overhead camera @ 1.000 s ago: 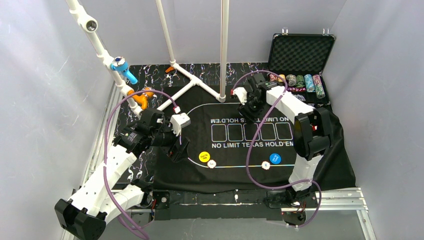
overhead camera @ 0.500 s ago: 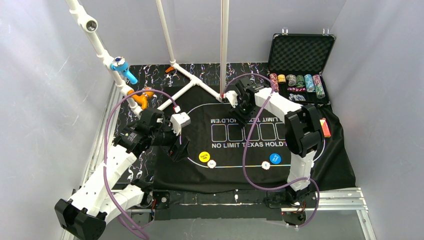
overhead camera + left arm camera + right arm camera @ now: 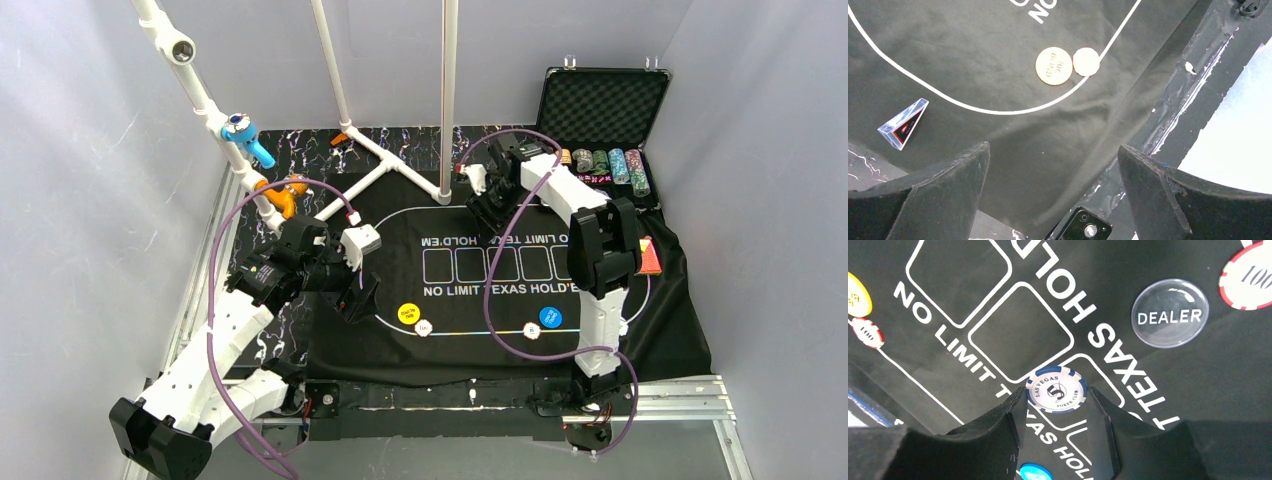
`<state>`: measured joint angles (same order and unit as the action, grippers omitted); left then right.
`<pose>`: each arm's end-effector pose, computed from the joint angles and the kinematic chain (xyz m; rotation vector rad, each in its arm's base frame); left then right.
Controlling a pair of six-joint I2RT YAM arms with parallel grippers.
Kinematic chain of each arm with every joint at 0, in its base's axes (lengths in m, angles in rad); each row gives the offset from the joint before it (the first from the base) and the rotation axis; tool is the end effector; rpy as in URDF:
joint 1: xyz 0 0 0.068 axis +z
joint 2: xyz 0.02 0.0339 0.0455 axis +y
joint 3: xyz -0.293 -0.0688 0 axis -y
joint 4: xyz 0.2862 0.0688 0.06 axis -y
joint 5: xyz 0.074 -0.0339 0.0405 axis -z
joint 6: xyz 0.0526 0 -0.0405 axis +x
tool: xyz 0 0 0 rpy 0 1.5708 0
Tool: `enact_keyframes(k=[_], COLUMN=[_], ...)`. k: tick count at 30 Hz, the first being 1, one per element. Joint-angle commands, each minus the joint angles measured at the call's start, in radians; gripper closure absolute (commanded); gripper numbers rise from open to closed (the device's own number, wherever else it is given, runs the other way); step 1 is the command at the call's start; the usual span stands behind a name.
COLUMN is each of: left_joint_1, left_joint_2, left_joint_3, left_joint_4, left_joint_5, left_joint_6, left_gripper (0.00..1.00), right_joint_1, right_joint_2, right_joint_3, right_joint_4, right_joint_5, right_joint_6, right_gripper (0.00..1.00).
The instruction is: Distribute texas hold em gaming equipment
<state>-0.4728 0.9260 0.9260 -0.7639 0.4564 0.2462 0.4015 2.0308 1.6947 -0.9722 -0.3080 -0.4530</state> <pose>0.1832 -0.1197 0.3238 1.0286 2.0848 -0.6455 0.4285 0.1992 0.2184 -1.2303 2.5617 0.4312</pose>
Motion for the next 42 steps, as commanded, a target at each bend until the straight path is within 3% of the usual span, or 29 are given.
enact_keyframes(k=[1, 5, 17, 26, 31, 33, 40, 42], left_joint_1=[0.006, 0.006, 0.005, 0.006, 0.006, 0.006, 0.006, 0.006], left_joint_2=[-0.016, -0.017, -0.022, -0.029, -0.026, -0.026, -0.031, -0.035], left_joint_3=[0.010, 0.004, -0.004, -0.008, -0.013, -0.013, -0.013, -0.013], left_joint_4=[-0.015, -0.015, -0.013, -0.011, -0.010, -0.009, -0.010, -0.009], left_joint_5=[0.020, 0.018, 0.013, 0.002, -0.004, -0.005, -0.008, -0.007], left_joint_6=[0.008, 0.011, 0.018, 0.021, 0.026, 0.026, 0.022, 0.020], left_gripper=[0.01, 0.01, 0.01, 0.01, 0.01, 0.01, 0.01, 0.01], right_joint_1=[-0.042, -0.084, -0.099, -0.098, -0.098, -0.098, -0.102, -0.107], right_joint_2=[0.017, 0.034, 0.066, 0.160, 0.193, 0.176, 0.019, -0.044], right_joint_3=[0.070, 0.114, 0.156, 0.179, 0.202, 0.212, 0.192, 0.159], right_joint_4=[-0.092, -0.115, 0.036, 0.203, 0.226, 0.207, 0.135, 0.093], right_joint_5=[-0.092, -0.107, 0.154, 0.270, 0.275, 0.266, 0.248, 0.234], right_joint_6=[-0.013, -0.017, -0.003, 0.033, 0.039, 0.040, 0.006, -0.018], right_gripper=[0.94, 0.94, 0.93, 0.79, 0.54, 0.38, 0.15, 0.14])
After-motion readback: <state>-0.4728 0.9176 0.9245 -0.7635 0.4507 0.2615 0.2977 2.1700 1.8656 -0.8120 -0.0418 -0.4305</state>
